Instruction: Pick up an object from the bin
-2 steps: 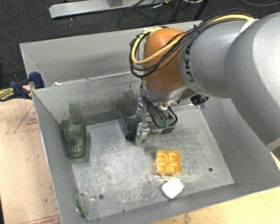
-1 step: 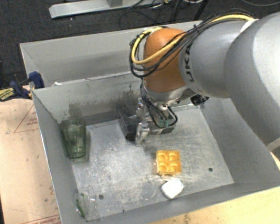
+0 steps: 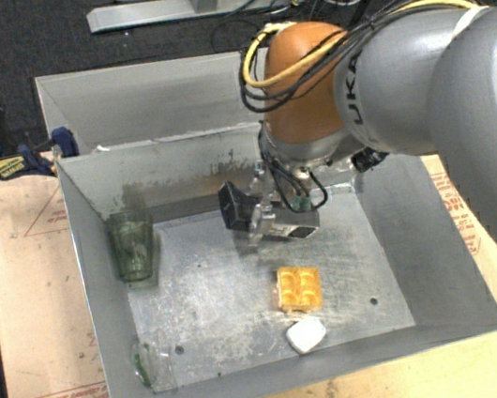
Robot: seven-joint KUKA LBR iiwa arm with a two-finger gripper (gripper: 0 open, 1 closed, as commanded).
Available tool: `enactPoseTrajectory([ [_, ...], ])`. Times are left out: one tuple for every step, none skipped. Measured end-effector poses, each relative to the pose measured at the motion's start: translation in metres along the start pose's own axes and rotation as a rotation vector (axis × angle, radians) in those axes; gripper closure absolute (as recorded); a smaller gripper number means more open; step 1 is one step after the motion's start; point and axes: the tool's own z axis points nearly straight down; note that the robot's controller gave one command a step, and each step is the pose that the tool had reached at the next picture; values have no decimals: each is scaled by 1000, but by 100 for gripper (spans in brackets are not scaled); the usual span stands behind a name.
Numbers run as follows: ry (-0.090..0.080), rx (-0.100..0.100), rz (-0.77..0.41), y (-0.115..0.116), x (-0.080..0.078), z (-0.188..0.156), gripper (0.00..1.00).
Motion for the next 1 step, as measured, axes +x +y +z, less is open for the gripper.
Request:
enactPoseTrajectory([
  [-2,0,-57,3,-3,-75,100],
])
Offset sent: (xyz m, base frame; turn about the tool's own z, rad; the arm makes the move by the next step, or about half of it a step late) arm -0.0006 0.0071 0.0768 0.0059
